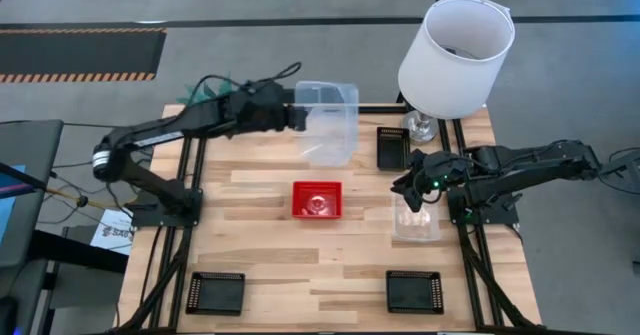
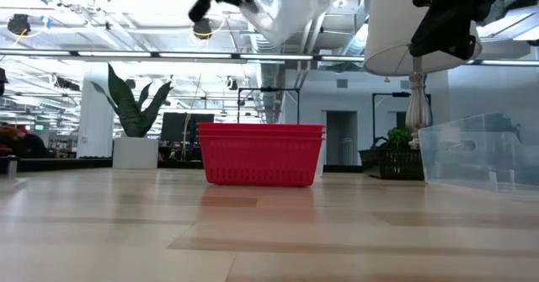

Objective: Stack baskets by color
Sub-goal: Stack the bottom left transparent bin on the top transparent bin

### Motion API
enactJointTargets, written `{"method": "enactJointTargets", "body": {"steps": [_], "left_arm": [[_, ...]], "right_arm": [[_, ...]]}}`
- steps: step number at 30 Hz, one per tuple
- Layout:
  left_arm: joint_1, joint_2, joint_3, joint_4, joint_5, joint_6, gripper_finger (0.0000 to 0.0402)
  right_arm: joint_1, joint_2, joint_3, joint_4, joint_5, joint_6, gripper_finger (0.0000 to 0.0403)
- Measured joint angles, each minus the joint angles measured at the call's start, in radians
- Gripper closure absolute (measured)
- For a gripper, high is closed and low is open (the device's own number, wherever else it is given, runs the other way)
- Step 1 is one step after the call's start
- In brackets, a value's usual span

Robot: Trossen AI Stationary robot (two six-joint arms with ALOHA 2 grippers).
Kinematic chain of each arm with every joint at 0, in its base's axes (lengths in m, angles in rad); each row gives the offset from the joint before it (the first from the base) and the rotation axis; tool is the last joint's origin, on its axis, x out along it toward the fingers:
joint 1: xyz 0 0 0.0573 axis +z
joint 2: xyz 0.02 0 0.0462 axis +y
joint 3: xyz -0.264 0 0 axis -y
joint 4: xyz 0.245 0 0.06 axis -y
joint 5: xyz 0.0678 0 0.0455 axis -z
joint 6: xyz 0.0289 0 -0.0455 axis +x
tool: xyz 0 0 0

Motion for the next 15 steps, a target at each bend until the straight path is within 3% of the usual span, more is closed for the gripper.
{"method": "enactJointTargets", "body": {"steps": [9,15], "left_arm": [[0.214,0.231,0.022,0.058,0.236,-0.107,0.0401],[0.247,0.341,0.12,-0.09,0.247,-0.137,0.0401]], "right_arm": [[-0.002,0.0,-0.001,-0.006,0.0,0.005,0.0274],[-0.002,0.0,-0.001,-0.007,0.0,-0.019,0.0274]]}}
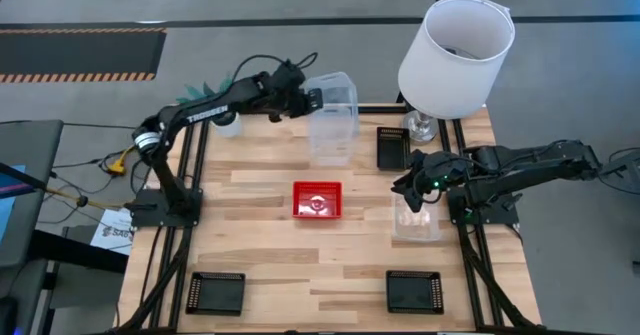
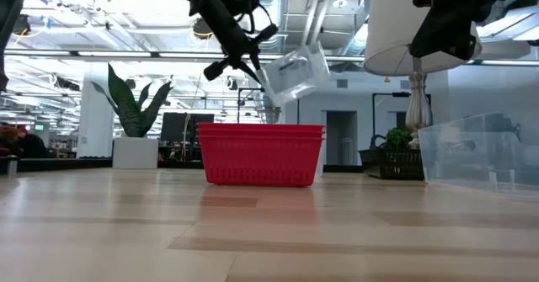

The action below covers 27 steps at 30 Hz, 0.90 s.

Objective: Stack baskets by color
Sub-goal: Stack the bottom left transparent bin on the top transparent bin

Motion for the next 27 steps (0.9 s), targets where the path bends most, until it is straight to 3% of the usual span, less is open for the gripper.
{"method": "enactJointTargets", "body": {"steps": [5,13,27], "left_arm": [[0.018,0.085,0.065,-0.136,0.0,-0.002,0.0401],[0.037,0.181,0.146,-0.167,0.048,-0.013,0.0401],[0.068,0.186,0.15,-0.286,0.063,0.027,0.0401]], "right_arm": [[0.0,0.0,0.0,0.0,0.0,-0.061,0.0274],[0.0,0.0,0.0,-0.011,0.0,-0.074,0.0274],[0.0,0.0,0.0,-0.026,0.0,-0.085,0.0274]]}}
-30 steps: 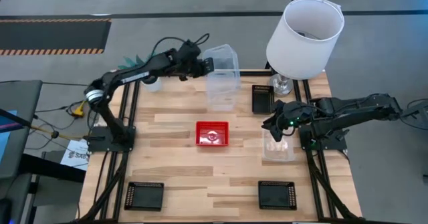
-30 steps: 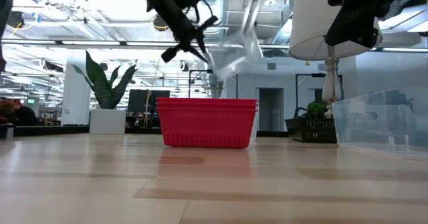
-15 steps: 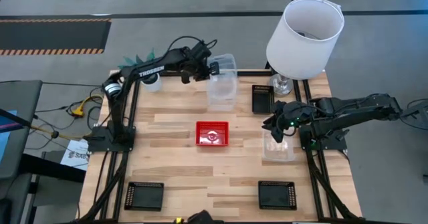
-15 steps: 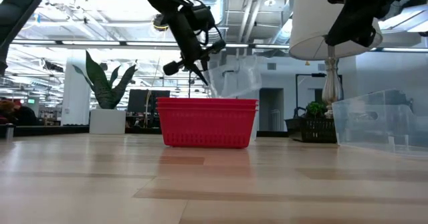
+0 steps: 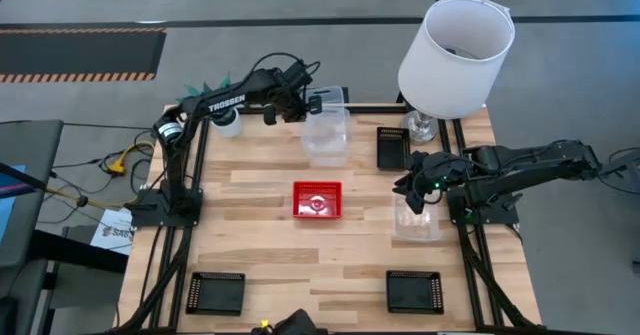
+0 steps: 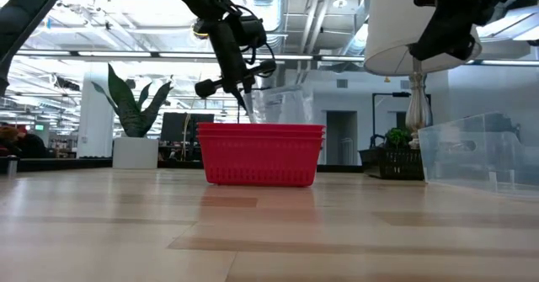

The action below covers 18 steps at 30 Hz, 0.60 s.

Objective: Stack baskets by color
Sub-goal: Stack the bottom left transparent bin on the top transparent bin

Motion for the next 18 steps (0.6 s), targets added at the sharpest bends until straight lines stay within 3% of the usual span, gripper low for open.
{"method": "enactJointTargets", "body": {"steps": [6,10,18], "left_arm": [[-0.007,0.0,0.0,0.003,0.001,0.019,0.0401],[-0.001,0.0,0.0,0.023,0.072,0.062,0.0401],[0.012,0.003,0.0,0.02,0.06,0.104,0.0401]], "right_arm": [[0.0,0.0,0.0,0.004,0.0,-0.004,0.0274],[0.0,0.0,0.0,0.005,0.0,-0.004,0.0274],[0.0,0.0,0.0,0.006,0.0,0.021,0.0274]]}}
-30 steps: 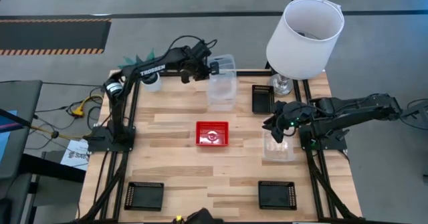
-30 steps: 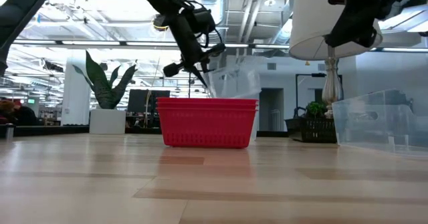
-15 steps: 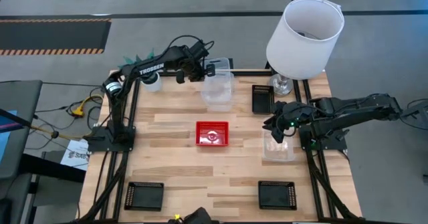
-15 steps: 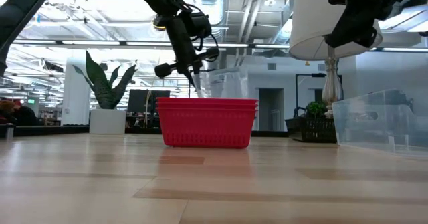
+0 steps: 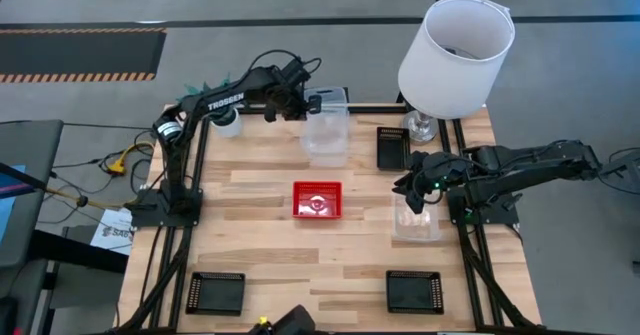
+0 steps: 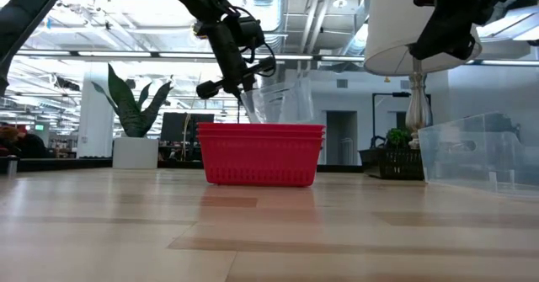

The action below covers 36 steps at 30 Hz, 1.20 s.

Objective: Stack baskets by color
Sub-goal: Stack the bottom left transparent bin on the top transparent bin

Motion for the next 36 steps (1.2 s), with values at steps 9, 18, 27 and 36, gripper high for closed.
{"method": "enactJointTargets", "body": {"steps": [9,18,27,36], "left_arm": [[-0.002,0.028,-0.003,-0.027,-0.028,0.002,0.0401],[-0.003,0.028,0.004,-0.021,-0.042,0.0,0.0395],[-0.003,0.028,0.004,-0.027,-0.041,0.0,0.0323],[-0.007,0.028,0.016,-0.033,-0.031,0.006,0.0241]], "right_arm": [[0.0,0.0,0.0,0.0,0.0,0.002,0.0274],[0.0,0.0,0.0,0.001,0.002,0.002,0.0274],[0.0,0.0,0.0,0.0,0.004,0.002,0.0274],[0.0,0.0,0.0,0.0,0.005,0.004,0.0274]]}}
